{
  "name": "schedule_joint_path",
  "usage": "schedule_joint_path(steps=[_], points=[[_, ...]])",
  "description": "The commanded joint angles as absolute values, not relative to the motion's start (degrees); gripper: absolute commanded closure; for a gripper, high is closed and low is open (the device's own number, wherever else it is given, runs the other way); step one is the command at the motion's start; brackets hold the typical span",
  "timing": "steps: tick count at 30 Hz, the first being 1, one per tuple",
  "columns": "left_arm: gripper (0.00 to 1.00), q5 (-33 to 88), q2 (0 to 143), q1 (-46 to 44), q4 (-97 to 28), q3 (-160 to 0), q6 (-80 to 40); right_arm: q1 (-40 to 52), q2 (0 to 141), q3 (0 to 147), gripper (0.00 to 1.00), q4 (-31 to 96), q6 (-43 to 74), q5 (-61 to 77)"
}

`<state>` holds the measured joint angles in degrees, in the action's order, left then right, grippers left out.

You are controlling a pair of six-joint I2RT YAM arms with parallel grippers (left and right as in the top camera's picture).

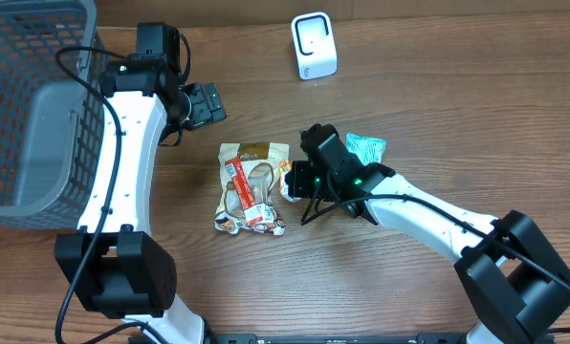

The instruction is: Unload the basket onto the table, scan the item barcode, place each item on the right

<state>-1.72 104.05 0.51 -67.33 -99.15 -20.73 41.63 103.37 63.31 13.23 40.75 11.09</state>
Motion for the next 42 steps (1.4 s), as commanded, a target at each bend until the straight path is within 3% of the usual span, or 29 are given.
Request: schedule_joint_path(steps=[1,19,42], points=[[0.00,-1.87,103.18,0.73,-67.22,-99.85,-19.44,42.09,102.94,62.28,0.96,12.60,42.22,9.76],[0.00,-1.87,103.18,0.73,-67.24,-99.85,-19.44,43.48,103.00,54.63,0.96,-0.01,49.76,10.33],[0.00,-1.87,103.18,0.73,-67.24,-99.85,-19.44,43.51,104.90,53.58,0.96,-0.16,51.00,10.13]])
